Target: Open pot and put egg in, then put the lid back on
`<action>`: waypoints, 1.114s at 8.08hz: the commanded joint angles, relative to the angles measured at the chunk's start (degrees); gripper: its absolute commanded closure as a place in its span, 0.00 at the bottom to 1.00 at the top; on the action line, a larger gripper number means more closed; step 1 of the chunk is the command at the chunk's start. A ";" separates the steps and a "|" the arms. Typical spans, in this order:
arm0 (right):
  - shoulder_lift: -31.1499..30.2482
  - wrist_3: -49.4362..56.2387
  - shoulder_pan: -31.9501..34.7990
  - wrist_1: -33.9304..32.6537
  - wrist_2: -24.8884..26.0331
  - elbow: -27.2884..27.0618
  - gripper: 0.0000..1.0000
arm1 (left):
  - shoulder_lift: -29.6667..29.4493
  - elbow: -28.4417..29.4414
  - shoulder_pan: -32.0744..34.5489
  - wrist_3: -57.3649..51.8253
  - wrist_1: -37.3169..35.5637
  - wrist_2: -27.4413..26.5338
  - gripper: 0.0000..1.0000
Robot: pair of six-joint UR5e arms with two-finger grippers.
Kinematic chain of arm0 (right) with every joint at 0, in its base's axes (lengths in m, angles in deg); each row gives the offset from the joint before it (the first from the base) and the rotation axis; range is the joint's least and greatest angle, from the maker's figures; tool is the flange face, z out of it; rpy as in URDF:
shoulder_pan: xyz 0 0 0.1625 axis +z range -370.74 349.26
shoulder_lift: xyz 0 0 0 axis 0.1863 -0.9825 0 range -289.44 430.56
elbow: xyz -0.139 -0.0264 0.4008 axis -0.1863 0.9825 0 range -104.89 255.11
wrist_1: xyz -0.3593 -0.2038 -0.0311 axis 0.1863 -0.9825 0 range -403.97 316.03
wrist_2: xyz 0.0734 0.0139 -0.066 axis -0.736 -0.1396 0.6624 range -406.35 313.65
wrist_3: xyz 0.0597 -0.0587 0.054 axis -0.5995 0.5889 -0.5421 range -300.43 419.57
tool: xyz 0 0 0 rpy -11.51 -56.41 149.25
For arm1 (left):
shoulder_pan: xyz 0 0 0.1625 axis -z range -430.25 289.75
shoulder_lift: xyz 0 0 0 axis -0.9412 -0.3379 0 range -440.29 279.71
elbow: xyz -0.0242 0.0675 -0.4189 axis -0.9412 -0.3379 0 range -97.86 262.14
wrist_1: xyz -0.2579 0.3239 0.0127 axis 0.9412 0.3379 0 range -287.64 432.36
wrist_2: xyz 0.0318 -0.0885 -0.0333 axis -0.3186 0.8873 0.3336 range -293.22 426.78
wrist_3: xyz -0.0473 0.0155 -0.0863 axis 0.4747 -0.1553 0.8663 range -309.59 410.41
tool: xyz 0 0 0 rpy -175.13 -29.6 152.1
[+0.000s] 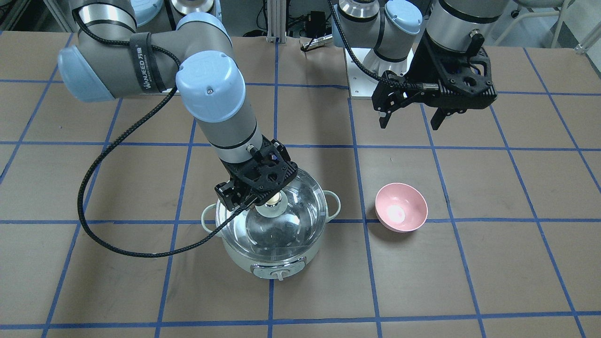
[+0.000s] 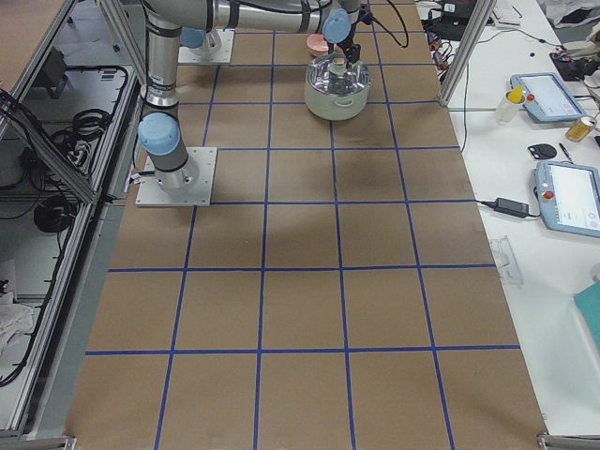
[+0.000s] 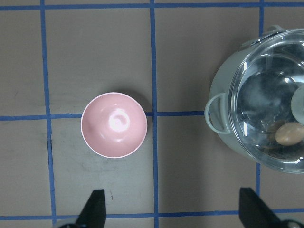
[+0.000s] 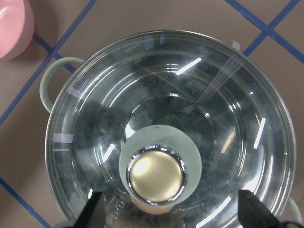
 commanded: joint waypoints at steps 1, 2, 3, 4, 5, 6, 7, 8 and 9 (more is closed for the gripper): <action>-4.34 -0.09 -3.05 3.15 4.05 0.02 0.00 | 0.04 -0.25 -0.02 -0.23 -1.63 -2.97 0.00; -6.88 -0.09 -7.69 5.87 6.00 0.02 0.00 | 0.04 -0.34 -0.11 -0.23 -1.71 -2.98 0.00; -8.82 -0.09 -13.39 9.37 6.28 -0.07 0.00 | 0.04 -0.25 -0.20 -0.23 -1.63 -2.98 0.00; -10.40 0.17 -18.67 10.63 6.11 -0.76 0.00 | -0.05 -0.25 -0.20 -0.23 -1.63 -2.98 0.00; -10.68 0.26 -22.90 10.99 6.36 -1.38 0.00 | 0.04 -0.17 -0.11 -0.15 -1.71 -3.06 0.00; -12.08 0.18 -25.64 11.17 8.54 -1.47 0.00 | -0.05 -0.17 -0.11 -0.23 -1.71 -2.98 0.00; -12.96 -0.09 -27.41 11.69 9.61 -1.47 0.00 | -0.05 -0.34 -0.11 -0.23 -2.24 -3.06 0.00; -13.32 -1.48 -27.42 13.44 9.27 -1.47 0.00 | 0.04 -0.52 -0.02 -0.23 -2.50 -3.06 0.00; -13.41 -5.50 -27.34 13.45 8.75 -1.56 0.00 | -0.05 -0.52 -0.11 -0.23 -2.77 -3.06 0.00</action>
